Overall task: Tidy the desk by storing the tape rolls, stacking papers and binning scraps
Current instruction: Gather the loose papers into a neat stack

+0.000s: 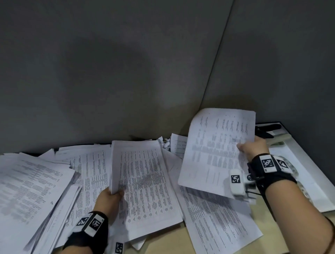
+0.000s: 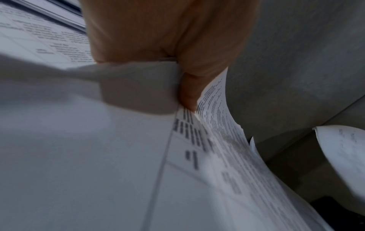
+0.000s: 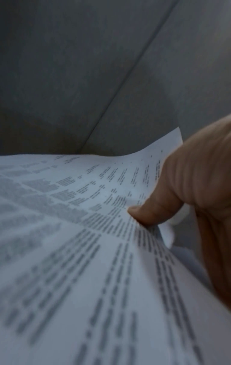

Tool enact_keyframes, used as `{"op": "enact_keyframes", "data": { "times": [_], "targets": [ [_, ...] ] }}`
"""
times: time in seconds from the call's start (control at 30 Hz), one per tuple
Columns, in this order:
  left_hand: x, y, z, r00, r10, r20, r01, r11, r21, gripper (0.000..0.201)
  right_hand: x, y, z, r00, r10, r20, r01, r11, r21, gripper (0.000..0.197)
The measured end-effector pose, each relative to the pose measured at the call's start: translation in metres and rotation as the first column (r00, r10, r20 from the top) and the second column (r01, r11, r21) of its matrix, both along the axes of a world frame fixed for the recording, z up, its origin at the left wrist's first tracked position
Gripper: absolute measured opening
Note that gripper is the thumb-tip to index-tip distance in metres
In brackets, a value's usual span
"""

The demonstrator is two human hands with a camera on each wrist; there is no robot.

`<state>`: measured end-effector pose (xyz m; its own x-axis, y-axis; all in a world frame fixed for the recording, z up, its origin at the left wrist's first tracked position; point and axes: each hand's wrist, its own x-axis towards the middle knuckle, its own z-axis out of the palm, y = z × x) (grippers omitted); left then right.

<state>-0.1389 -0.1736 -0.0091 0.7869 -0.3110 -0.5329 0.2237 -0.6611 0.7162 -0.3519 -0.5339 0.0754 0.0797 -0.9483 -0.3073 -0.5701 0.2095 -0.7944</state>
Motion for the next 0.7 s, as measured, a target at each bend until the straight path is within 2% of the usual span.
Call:
{"op": "enact_keyframes", "data": {
  "times": [0.07, 0.13, 0.3, 0.43, 0.5, 0.57, 0.63, 0.7],
  "targets": [
    [0.0, 0.001, 0.009, 0.999, -0.004, -0.048, 0.002, 0.999, -0.042, 0.014, 0.006, 0.015, 0.011, 0.985, 0.044, 0.166, -0.057, 0.995, 0.076, 0.042],
    [-0.001, 0.001, 0.019, 0.997, -0.024, -0.076, 0.018, 0.997, -0.078, 0.014, 0.02, 0.04, 0.016, 0.95, 0.133, 0.282, -0.179, 0.973, 0.145, 0.037],
    [0.001, 0.001, 0.04, 0.992, -0.084, -0.091, 0.069, 0.985, -0.158, 0.018, 0.062, 0.093, -0.016, 0.893, 0.387, 0.232, -0.439, 0.864, 0.247, 0.033],
    [0.002, 0.008, 0.055, 0.986, -0.102, -0.132, 0.065, 0.964, -0.257, 0.02, 0.079, 0.124, -0.026, 0.825, 0.458, 0.33, -0.559, 0.743, 0.367, 0.036],
    [-0.001, 0.012, 0.064, 0.987, -0.051, -0.155, -0.003, 0.943, -0.332, 0.028, 0.083, 0.129, -0.027, 0.818, 0.464, 0.34, -0.57, 0.734, 0.37, 0.032],
    [-0.001, 0.015, 0.07, 0.978, 0.04, -0.202, -0.12, 0.908, -0.401, 0.047, 0.088, 0.138, -0.026, 0.804, 0.488, 0.338, -0.59, 0.725, 0.356, 0.03],
    [0.0, 0.017, 0.071, 0.957, 0.12, -0.265, -0.241, 0.836, -0.493, 0.052, 0.095, 0.149, -0.022, 0.786, 0.511, 0.348, -0.612, 0.723, 0.32, 0.03],
    [0.0, 0.019, 0.07, 0.976, 0.097, -0.195, -0.188, 0.826, -0.531, 0.048, 0.104, 0.164, -0.017, 0.772, 0.524, 0.359, -0.623, 0.734, 0.27, 0.03]
  ]
}}
